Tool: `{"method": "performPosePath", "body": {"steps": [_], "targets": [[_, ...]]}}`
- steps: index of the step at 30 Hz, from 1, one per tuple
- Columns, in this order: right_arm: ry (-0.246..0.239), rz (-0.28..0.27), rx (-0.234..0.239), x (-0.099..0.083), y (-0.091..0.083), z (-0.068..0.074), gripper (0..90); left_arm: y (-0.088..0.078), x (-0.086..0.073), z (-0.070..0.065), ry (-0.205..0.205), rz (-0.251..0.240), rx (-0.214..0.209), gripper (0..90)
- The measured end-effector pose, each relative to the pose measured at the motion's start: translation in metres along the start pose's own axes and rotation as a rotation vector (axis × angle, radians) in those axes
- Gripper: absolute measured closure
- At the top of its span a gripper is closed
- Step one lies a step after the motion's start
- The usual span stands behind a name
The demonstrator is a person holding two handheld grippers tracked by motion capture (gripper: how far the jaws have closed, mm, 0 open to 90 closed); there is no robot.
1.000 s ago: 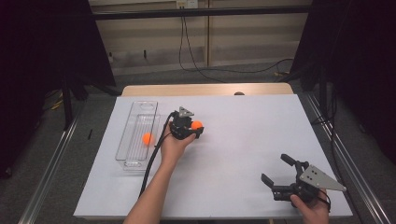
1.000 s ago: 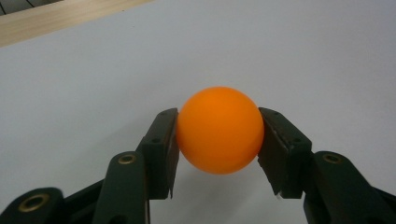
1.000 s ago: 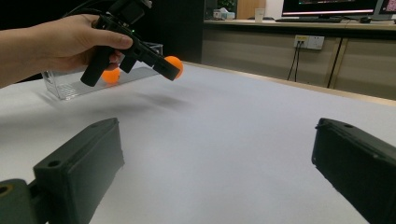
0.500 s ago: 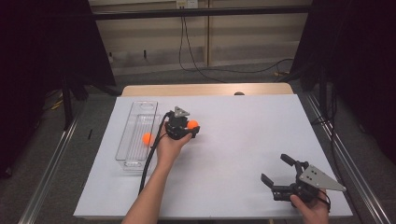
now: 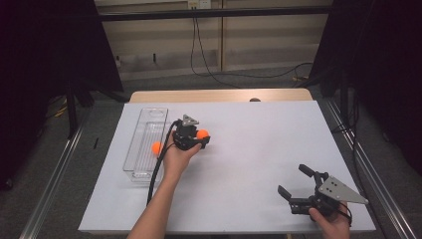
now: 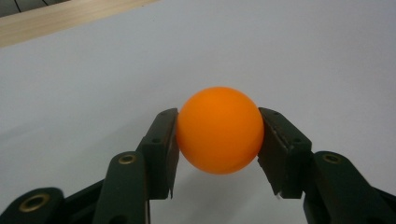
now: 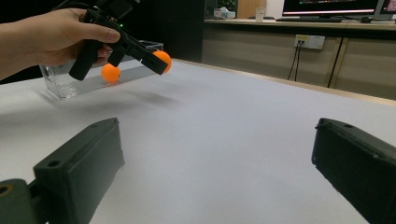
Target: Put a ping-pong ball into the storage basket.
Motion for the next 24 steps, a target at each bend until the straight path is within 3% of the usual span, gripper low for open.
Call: {"method": "performPosePath", "body": {"steps": [10,24], "targets": [[0.001,0.000,-0.001,0.000,0.000,0.000,1.4,-0.004,-0.005,0.002,-0.002,0.032,-0.007,50.7],[-0.002,0.002,-0.003,0.000,0.001,0.000,1.4,-0.011,-0.011,0.003,0.007,0.038,-0.019,50.7]]}}
Point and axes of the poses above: each handheld gripper's, and its own axes: y roughly forward along the jaws, x roughly out of its top, z roughly to its left, the point moved 4 cm from there along y, roughly forward along the jaws, and after that the axes turned 15 degrees about z, right-handed, at the moved point
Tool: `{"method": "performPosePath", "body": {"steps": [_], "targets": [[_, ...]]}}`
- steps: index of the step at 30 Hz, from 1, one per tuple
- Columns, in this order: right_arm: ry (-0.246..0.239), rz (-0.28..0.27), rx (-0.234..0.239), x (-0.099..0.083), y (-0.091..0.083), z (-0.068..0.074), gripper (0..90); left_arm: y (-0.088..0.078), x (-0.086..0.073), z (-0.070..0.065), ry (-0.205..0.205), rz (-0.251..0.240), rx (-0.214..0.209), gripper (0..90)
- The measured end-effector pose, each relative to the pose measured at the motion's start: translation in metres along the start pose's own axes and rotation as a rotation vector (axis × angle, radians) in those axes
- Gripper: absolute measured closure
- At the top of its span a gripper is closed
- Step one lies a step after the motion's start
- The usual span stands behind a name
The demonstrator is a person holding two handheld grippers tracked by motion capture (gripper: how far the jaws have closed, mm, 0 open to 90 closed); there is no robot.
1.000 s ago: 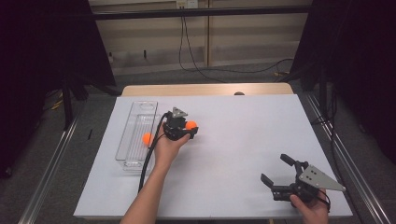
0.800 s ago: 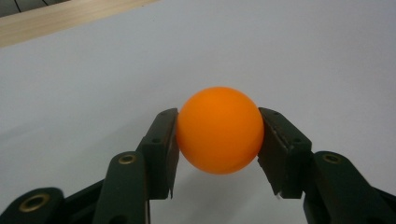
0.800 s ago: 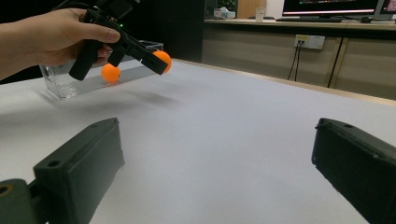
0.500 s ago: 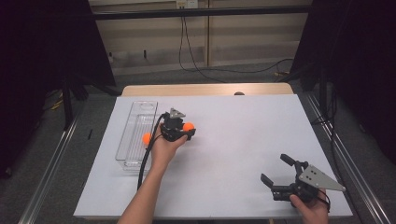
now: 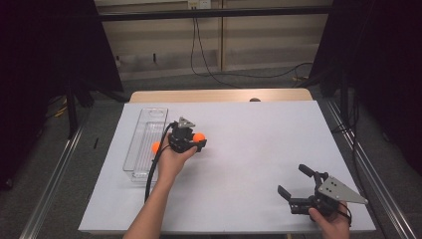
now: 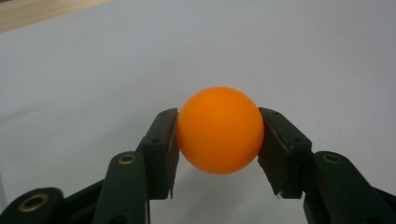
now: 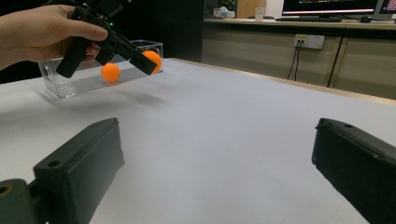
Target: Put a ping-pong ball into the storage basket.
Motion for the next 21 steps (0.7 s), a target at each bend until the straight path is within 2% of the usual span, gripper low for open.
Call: {"method": "performPosePath", "body": {"steps": [11,21], "targets": [[0.001,0.001,0.002,0.000,0.000,0.001,1.4,-0.005,-0.006,0.005,-0.016,0.001,-0.002,50.7],[0.000,0.002,0.000,0.000,0.000,0.001,1.4,-0.010,-0.010,0.012,-0.021,0.002,0.016,50.7]]}}
Point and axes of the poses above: each handheld gripper's, and its own axes: y roughly forward along the jaws, x roughly out of its top, z roughly to its left, the point moved 4 cm from there along y, roughly forward along the jaws, and after that the axes turned 15 degrees about z, right-handed, at the moved point
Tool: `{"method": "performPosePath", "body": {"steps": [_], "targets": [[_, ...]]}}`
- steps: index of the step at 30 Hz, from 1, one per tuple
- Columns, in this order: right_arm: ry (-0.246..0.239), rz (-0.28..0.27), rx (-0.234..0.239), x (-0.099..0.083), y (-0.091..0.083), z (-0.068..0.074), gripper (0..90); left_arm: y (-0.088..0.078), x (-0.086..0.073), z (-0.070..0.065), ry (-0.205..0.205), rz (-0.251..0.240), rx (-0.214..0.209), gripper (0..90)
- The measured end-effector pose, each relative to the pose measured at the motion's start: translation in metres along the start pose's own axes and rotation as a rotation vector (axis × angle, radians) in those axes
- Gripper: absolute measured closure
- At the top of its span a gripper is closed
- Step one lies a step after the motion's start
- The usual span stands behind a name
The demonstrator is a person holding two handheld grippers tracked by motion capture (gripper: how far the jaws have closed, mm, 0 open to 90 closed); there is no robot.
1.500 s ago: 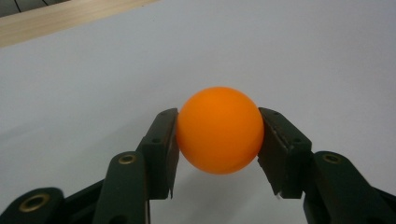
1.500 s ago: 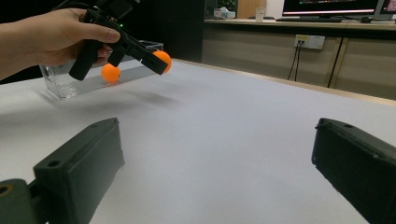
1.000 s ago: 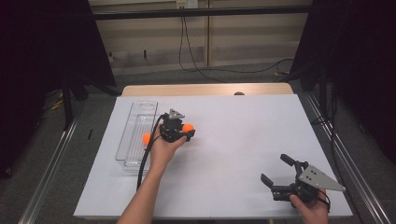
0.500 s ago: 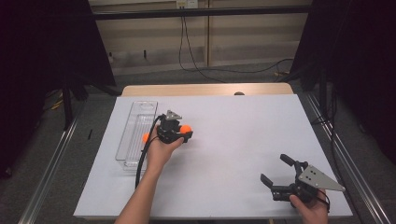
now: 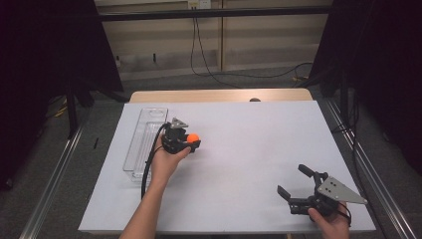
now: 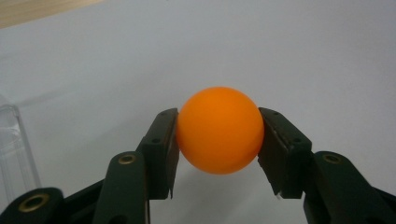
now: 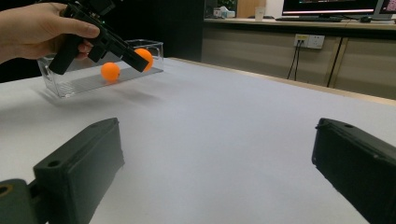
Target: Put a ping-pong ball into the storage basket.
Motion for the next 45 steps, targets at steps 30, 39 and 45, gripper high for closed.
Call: {"method": "performPosePath", "body": {"steps": [30,39,45], "targets": [[-0.006,-0.004,0.000,0.001,-0.001,0.000,1.4,-0.011,-0.006,0.008,-0.027,0.003,-0.016,50.7],[-0.006,-0.004,0.001,0.001,-0.001,0.000,1.4,-0.016,-0.006,0.007,-0.033,-0.004,-0.027,50.7],[-0.006,-0.004,0.001,0.001,-0.001,0.000,1.4,-0.020,-0.005,0.008,-0.049,-0.016,-0.025,50.6]]}}
Point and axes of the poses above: each handheld gripper's, and its own axes: y roughly forward along the jaws, x roughly out of its top, z roughly to its left, the point moved 4 cm from there along y, roughly forward along the jaws, and after that the axes turned 15 degrees about z, right-handed, at the moved point
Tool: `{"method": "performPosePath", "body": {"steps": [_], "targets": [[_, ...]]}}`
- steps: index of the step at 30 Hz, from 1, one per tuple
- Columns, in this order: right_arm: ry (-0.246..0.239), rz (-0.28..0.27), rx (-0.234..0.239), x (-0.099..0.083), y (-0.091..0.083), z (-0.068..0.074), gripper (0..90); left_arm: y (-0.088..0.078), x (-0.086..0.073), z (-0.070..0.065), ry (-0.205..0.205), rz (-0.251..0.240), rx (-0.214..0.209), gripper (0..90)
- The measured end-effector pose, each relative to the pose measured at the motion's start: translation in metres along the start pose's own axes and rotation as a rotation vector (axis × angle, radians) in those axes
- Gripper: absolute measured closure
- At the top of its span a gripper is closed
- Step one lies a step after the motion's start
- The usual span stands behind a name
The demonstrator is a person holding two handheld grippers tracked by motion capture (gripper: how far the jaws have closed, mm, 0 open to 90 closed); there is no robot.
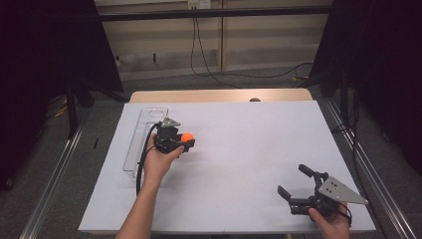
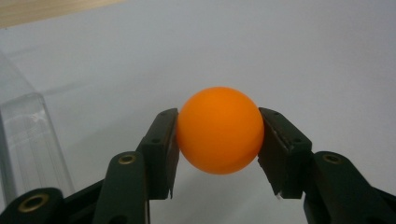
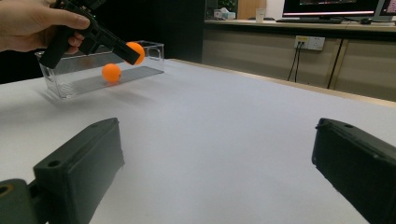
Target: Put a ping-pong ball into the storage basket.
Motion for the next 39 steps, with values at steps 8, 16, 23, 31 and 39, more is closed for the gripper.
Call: {"method": "performPosePath", "body": {"steps": [8,16,23,31,39], "targets": [[0.001,0.000,0.000,0.000,0.001,0.000,1.4,-0.009,0.002,0.001,-0.011,-0.019,-0.001,50.7],[0.000,-0.001,0.000,0.000,0.000,0.000,1.4,-0.014,0.001,0.005,-0.022,-0.012,-0.001,50.6],[0.000,-0.001,0.001,0.000,0.000,0.000,1.4,-0.016,0.001,0.006,-0.020,-0.007,0.009,50.6],[0.000,-0.001,0.000,0.000,0.000,0.000,1.4,-0.020,-0.001,0.011,-0.031,-0.013,0.014,50.5],[-0.001,-0.003,0.001,0.001,0.000,0.000,1.4,-0.023,-0.003,0.016,-0.037,-0.010,0.022,50.5]]}}
Point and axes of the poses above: each handheld gripper's, and its own axes: y roughly forward along the jaws, x roughly out of its top, z roughly to its left, the point moved 4 cm from there along y, roughly forward along the jaws, and after that the axes turned 15 degrees about z, right-handed, at the moved point
